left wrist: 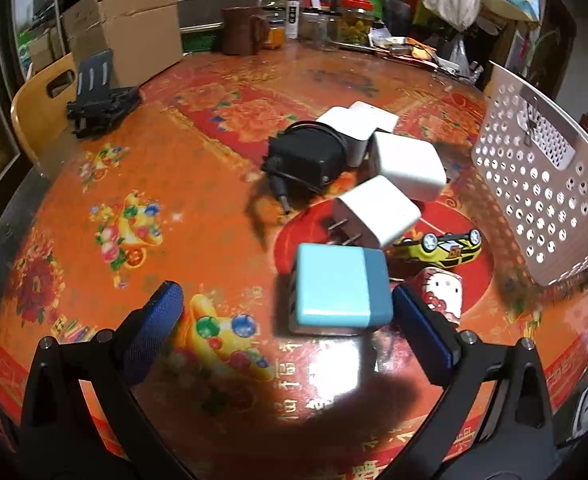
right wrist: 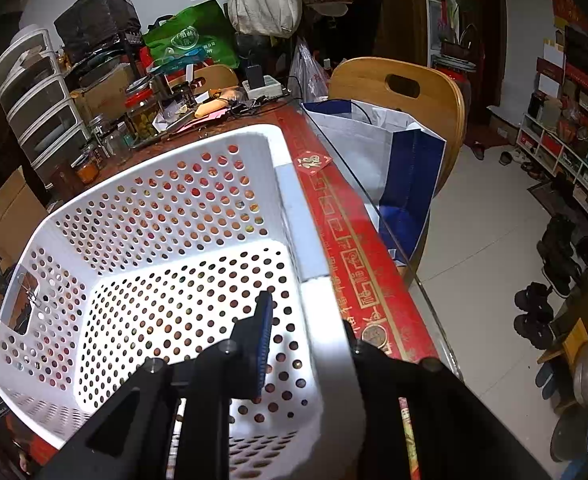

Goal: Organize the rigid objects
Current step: 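Drag the white basket closer with the right tool, then grasp the light-blue charger with the left tool, then carry the light-blue charger into the basket and release it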

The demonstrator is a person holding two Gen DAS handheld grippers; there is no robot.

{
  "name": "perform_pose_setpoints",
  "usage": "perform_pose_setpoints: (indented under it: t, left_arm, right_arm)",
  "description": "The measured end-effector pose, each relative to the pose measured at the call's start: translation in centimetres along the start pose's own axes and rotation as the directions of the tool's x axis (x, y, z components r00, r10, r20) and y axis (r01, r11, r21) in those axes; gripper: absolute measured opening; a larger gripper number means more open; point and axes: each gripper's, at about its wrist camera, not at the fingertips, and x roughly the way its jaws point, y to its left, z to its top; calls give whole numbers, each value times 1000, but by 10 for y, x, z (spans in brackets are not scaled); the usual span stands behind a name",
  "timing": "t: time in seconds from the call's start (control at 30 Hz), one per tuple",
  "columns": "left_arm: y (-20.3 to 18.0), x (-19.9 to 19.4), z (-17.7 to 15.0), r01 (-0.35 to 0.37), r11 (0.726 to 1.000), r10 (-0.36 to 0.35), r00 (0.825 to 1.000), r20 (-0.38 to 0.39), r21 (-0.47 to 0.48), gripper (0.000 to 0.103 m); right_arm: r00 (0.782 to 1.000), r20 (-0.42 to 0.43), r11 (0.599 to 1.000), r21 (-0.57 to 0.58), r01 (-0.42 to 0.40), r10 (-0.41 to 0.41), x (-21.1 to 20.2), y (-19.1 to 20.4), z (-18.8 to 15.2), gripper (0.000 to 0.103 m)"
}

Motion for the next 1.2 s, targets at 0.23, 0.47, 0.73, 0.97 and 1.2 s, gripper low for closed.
perform_pose_setpoints:
  t: [0.23,0.47,0.73,0.97,1.2]
  left_arm:
    - [-10,6,4,-1,1000,1,1000,13,22,100]
    - [-16,4,-3,0,999,-1,1000,8,48,80]
    - [-32,3,-6,1,995,-2,1000,16,99,56]
    - [-42,-26,8,-123,982,106,986,126,140,56]
    - [-85,-68,65,-272,916,186,939,288,294,56]
  right_arm:
    - [1000,-9,1000,4,-6,6,4,0,1,18]
    - [1000,-10,1000,5,-8,8,4,1,0,18]
    - [1000,-10,1000,5,-17,17,2,0,-2,18]
    - [1000,-4,1000,-6,-23,23,1,-1,-2,18]
    - [999,-1,999,-15,-34,34,2,-3,-1,18]
